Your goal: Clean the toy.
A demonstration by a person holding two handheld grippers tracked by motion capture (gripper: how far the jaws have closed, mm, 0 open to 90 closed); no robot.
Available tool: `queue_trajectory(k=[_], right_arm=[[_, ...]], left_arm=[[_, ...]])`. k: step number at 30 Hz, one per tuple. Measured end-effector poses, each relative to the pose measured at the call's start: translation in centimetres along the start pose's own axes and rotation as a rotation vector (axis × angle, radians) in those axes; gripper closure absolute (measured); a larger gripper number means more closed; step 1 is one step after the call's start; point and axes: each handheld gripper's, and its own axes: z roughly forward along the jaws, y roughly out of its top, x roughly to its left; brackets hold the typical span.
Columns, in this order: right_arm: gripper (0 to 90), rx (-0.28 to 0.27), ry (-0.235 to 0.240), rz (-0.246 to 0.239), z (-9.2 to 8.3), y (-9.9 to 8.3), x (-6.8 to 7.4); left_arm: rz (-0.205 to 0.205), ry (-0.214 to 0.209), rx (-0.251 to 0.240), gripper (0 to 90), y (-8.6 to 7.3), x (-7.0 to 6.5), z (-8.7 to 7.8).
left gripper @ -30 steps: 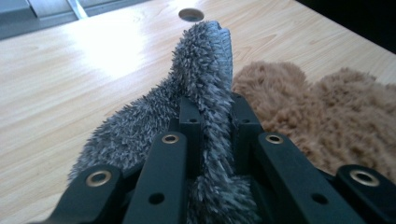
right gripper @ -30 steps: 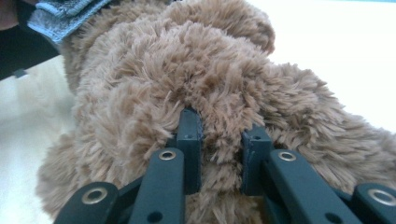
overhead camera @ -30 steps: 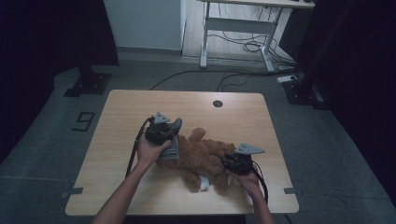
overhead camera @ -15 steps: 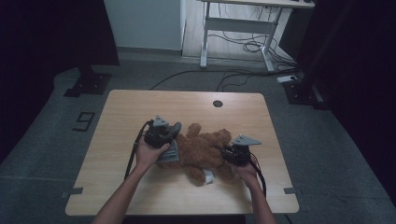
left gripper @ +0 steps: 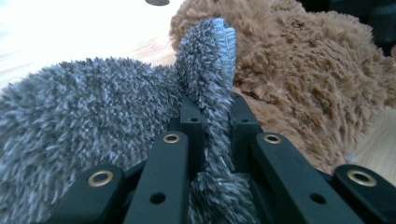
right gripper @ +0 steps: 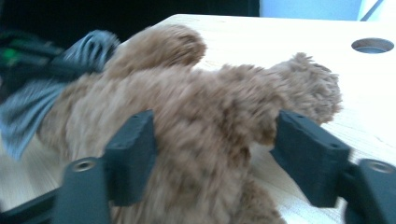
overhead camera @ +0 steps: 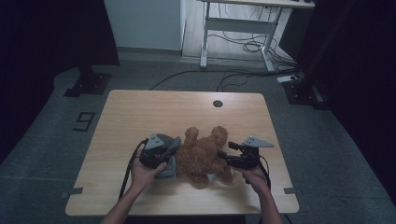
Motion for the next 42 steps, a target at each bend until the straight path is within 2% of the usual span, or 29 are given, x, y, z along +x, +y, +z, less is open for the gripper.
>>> queue_trajectory(k=[2, 6, 8, 9, 11, 15, 18, 20, 23, 25, 27, 29, 31, 34, 35, 37, 39, 41, 42], right_arm=[[19.9, 0.010, 0.006, 0.024, 0.5, 0.7, 0.1], [14.9, 0.054, -0.004, 0.038, 2.0, 1.7, 1.0], [12.8, 0.117, 0.003, 0.029, 3.1, 1.5, 1.8], [13.6, 0.132, 0.001, 0.021, 3.4, 1.2, 2.2], [20.7, 0.135, 0.004, 0.026, 3.5, 0.5, 2.6], [35.4, 0.108, 0.035, 0.043, 2.3, -1.4, 3.0], [44.7, 0.087, 0.048, 0.030, 1.4, -2.7, 3.3], [49.0, 0.067, 0.058, 0.023, 0.9, -3.5, 3.4], [54.6, 0.047, 0.057, 0.010, 0.5, -4.3, 3.6], [56.0, 0.036, 0.051, -0.002, 0.4, -4.6, 3.8], [56.3, 0.029, 0.048, -0.009, 0.4, -4.8, 3.8], [56.5, 0.027, 0.038, -0.014, 0.4, -4.7, 3.9], [56.6, 0.021, 0.033, -0.014, 0.5, -4.8, 4.0], [56.6, 0.011, 0.028, -0.011, 0.4, -5.0, 4.1], [56.7, 0.011, 0.022, -0.014, 0.4, -5.0, 4.1], [56.8, 0.007, 0.007, -0.029, 0.3, -5.1, 4.4], [57.5, 0.007, -0.007, -0.043, 0.3, -5.1, 4.5], [58.1, 0.018, -0.042, -0.056, 0.3, -5.3, 4.6], [58.3, 0.012, -0.039, -0.046, 0.4, -5.4, 4.6]], left_arm=[[0.011, 0.000, -0.015, 79.8, -0.5, -0.5, -0.3], [0.012, -0.010, -0.035, 79.8, -1.1, -0.9, -0.8], [0.012, -0.013, -0.038, 79.8, -1.4, -1.1, -1.0], [0.012, -0.014, -0.039, 79.7, -1.4, -1.2, -1.1], [0.014, -0.017, -0.041, 79.7, -1.6, -1.4, -1.4], [0.010, -0.033, -0.044, 79.4, -1.8, -1.9, -1.9], [0.010, -0.045, -0.046, 79.0, -1.7, -2.3, -2.3], [-0.005, -0.062, -0.043, 78.6, -1.4, -2.5, -2.7], [-0.022, -0.081, -0.044, 78.2, -0.3, -2.6, -3.4], [-0.010, -0.084, -0.064, 78.2, 1.3, -3.2, -3.7], [0.022, -0.102, -0.081, 78.3, 3.2, -4.5, -3.6], [0.061, -0.118, -0.087, 78.3, 4.6, -5.9, -2.8], [0.111, -0.132, -0.087, 78.3, 6.0, -8.1, -1.1], [0.145, -0.146, -0.033, 78.2, 7.5, -10.3, 2.5], [0.158, -0.132, -0.004, 78.1, 7.9, -10.8, 4.0], [0.169, -0.111, 0.087, 78.1, 8.1, -11.5, 6.8], [0.196, -0.063, 0.148, 78.1, 7.8, -11.6, 8.7], [0.176, -0.056, 0.138, 78.5, 7.4, -11.4, 9.2], [0.192, -0.045, 0.137, 78.7, 7.3, -11.4, 9.0]])
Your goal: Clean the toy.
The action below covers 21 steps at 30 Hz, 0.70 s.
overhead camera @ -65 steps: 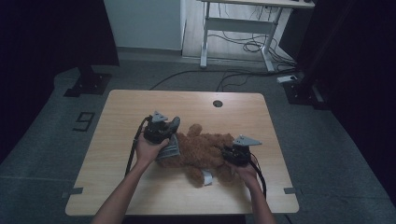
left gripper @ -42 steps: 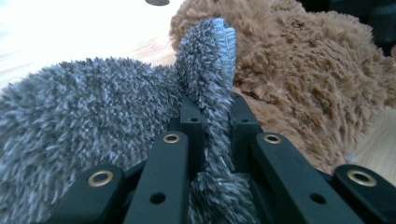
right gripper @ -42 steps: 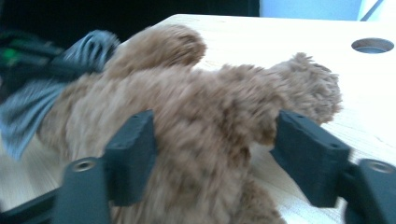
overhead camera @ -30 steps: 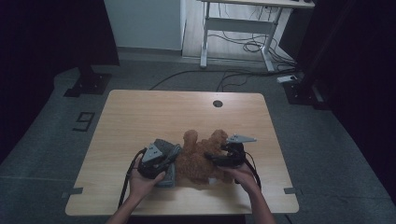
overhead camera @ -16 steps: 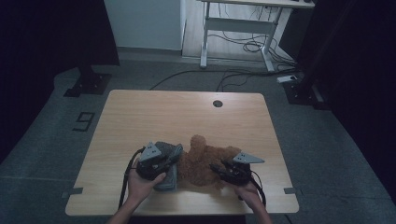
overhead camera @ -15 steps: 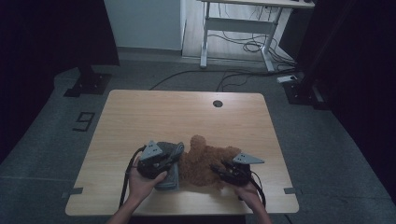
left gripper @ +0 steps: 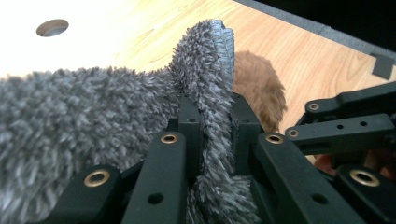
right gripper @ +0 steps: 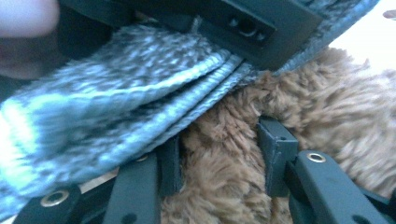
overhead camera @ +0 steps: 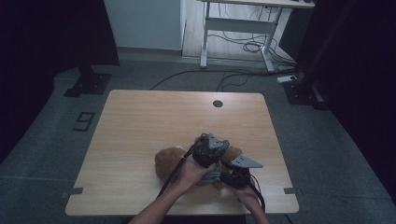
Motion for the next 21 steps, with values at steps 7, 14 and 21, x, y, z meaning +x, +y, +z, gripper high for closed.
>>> queue_trajectory(k=[7, 14, 21], right_arm=[[58.3, 0.000, 0.010, 0.000, 0.0, 0.0, -0.1], [58.2, -0.005, 0.027, 0.019, 0.0, 0.1, -0.3], [58.2, -0.013, 0.034, 0.034, 0.0, -0.1, -0.5]], left_arm=[[-0.018, 0.037, -0.007, 78.9, -1.7, 1.6, -2.2], [-0.082, 0.036, -0.041, 79.1, -4.3, 4.5, -5.2], [-0.127, 0.031, -0.099, 79.0, -5.7, 6.2, -8.4]])
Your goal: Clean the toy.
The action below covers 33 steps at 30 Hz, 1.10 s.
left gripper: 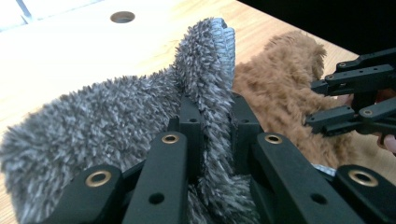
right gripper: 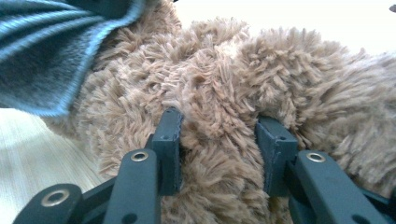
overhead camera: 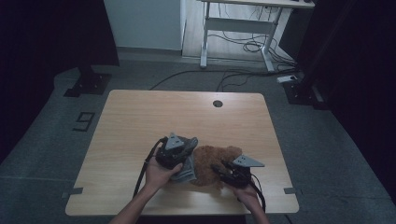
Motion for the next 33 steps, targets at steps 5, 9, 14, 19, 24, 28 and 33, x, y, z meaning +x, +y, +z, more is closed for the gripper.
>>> queue_trajectory(k=[5, 9, 14, 19, 24, 28, 33], right_arm=[[58.2, -0.005, 0.008, 0.017, 0.0, 0.0, -0.2], [58.2, -0.004, 0.004, 0.014, 0.0, 0.0, -0.1], [58.3, -0.005, 0.002, 0.016, 0.0, 0.0, -0.2], [58.2, -0.002, -0.016, -0.002, 0.1, 0.0, 0.0], [58.2, -0.001, -0.009, 0.003, 0.0, 0.0, -0.1], [58.2, -0.003, 0.001, 0.013, -0.1, -0.1, -0.4], [58.1, 0.006, 0.001, -0.012, 0.0, 0.1, 0.1]], left_arm=[[-0.065, 0.057, 0.006, 79.0, -1.6, 2.9, -1.6], [-0.105, 0.073, 0.000, 78.9, -2.4, 4.5, -2.5], [-0.063, 0.062, 0.008, 78.9, -1.2, 3.5, -2.2], [-0.004, 0.026, 0.018, 78.8, 1.0, 0.8, 0.0], [0.049, 0.006, 0.080, 78.9, 1.8, -2.0, 3.8], [0.007, 0.010, 0.101, 78.8, 1.1, -0.7, 3.6], [-0.018, 0.018, 0.063, 78.9, -0.8, 0.9, 1.1]])
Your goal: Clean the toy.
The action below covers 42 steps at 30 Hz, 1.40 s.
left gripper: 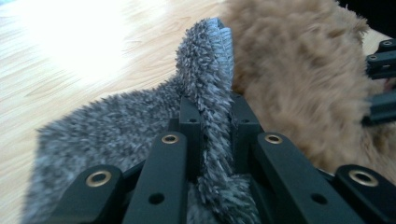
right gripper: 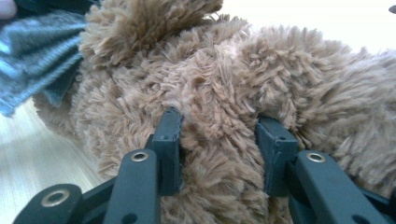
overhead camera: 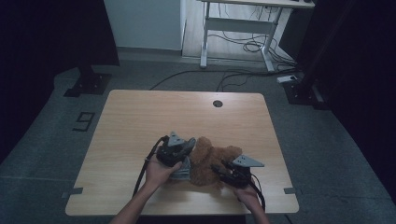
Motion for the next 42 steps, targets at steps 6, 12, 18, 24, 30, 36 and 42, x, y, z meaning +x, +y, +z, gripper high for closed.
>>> queue_trajectory(k=[6, 12, 18, 24, 30, 36, 42], right_arm=[[58.1, -0.004, 0.006, 0.011, 0.0, -0.1, -0.1], [58.1, -0.006, 0.002, 0.017, 0.0, -0.1, -0.2], [58.1, -0.009, 0.001, 0.033, 0.1, 0.0, -0.5], [58.1, -0.010, 0.003, 0.035, 0.1, -0.1, -0.5], [58.1, -0.016, 0.006, 0.035, 0.1, -0.2, -0.6], [58.1, -0.017, 0.002, 0.031, 0.1, -0.2, -0.5], [58.0, -0.016, -0.007, 0.021, 0.2, -0.3, -0.4]], left_arm=[[-0.037, 0.058, -0.035, 78.9, -1.5, 2.1, -2.9], [-0.070, 0.085, -0.047, 79.1, -1.4, 3.3, -4.5], [-0.002, -0.004, -0.117, 79.1, 2.1, 0.0, -4.5], [0.065, -0.095, -0.086, 79.1, 6.1, -4.0, -0.9], [0.111, -0.121, -0.002, 79.1, 8.9, -6.8, 4.6], [0.124, -0.124, 0.092, 79.1, 9.1, -8.2, 8.8], [0.217, -0.013, 0.147, 79.1, 8.1, -8.8, 9.4]])
